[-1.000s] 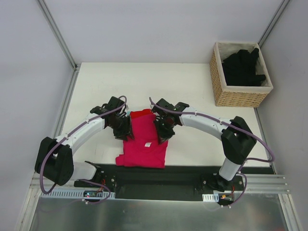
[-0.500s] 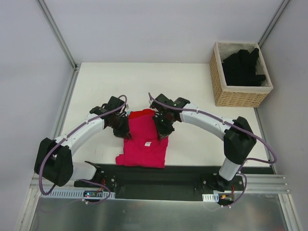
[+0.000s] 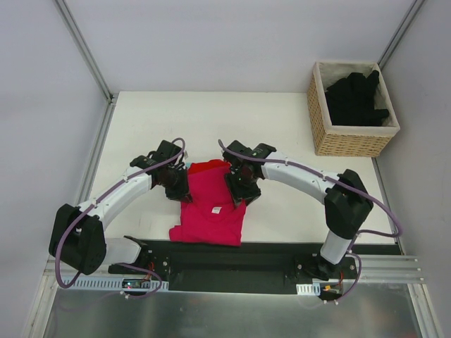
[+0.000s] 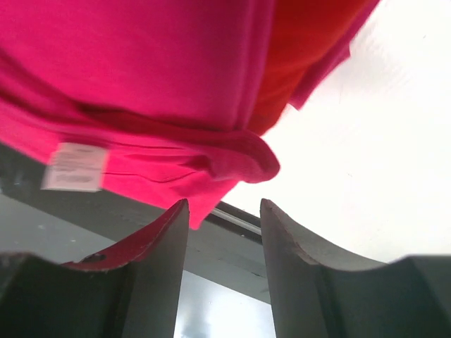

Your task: Fold and stack the t-shirts

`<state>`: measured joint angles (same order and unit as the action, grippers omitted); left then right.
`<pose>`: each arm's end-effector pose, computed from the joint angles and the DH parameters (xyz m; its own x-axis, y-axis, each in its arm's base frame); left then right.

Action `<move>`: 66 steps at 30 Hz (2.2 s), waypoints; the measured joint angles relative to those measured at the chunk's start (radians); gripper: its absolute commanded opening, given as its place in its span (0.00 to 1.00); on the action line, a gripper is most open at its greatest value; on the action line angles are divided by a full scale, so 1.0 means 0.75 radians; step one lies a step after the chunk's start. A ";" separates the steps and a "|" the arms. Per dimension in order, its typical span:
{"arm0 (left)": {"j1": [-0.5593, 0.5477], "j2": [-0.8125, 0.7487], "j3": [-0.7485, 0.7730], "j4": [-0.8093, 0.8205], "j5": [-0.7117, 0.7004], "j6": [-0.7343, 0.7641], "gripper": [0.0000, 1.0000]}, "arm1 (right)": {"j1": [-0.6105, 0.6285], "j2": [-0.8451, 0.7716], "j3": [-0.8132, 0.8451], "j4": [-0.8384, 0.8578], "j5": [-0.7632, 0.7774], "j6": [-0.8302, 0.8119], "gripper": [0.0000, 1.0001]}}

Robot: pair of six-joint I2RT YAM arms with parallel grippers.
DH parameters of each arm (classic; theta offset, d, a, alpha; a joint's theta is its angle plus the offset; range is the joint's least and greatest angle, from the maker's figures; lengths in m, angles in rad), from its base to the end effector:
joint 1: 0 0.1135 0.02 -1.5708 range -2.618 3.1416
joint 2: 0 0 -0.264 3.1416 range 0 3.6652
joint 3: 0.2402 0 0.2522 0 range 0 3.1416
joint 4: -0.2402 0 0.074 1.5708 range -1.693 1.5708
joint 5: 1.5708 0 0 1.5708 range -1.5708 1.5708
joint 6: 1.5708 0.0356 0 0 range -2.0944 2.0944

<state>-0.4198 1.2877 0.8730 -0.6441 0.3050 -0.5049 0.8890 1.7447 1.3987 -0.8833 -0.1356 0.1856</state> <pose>0.2217 -0.1106 0.2291 -0.9498 -0.0813 -0.3022 0.0728 0.8817 -0.4661 0.2188 0.2772 0.2439 -0.7308 -0.6103 -0.3056 -0.6746 0.7142 0.1870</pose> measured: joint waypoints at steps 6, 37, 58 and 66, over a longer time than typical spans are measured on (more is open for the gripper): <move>0.000 -0.001 0.001 -0.004 -0.001 0.000 0.00 | 0.000 0.055 -0.056 0.005 0.016 -0.011 0.48; 0.000 0.003 0.030 -0.030 0.001 0.001 0.00 | -0.020 0.102 -0.056 0.126 0.033 -0.095 0.01; 0.000 0.003 0.107 -0.037 -0.001 0.000 0.00 | -0.020 -0.157 0.122 -0.048 0.214 -0.085 0.01; 0.000 0.000 0.258 -0.075 -0.004 0.000 0.00 | -0.021 -0.181 0.134 -0.086 0.248 -0.090 0.01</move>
<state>-0.4198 1.2877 1.0668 -0.7002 0.3019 -0.5049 0.8734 1.6093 1.4994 -0.9482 0.0502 0.1184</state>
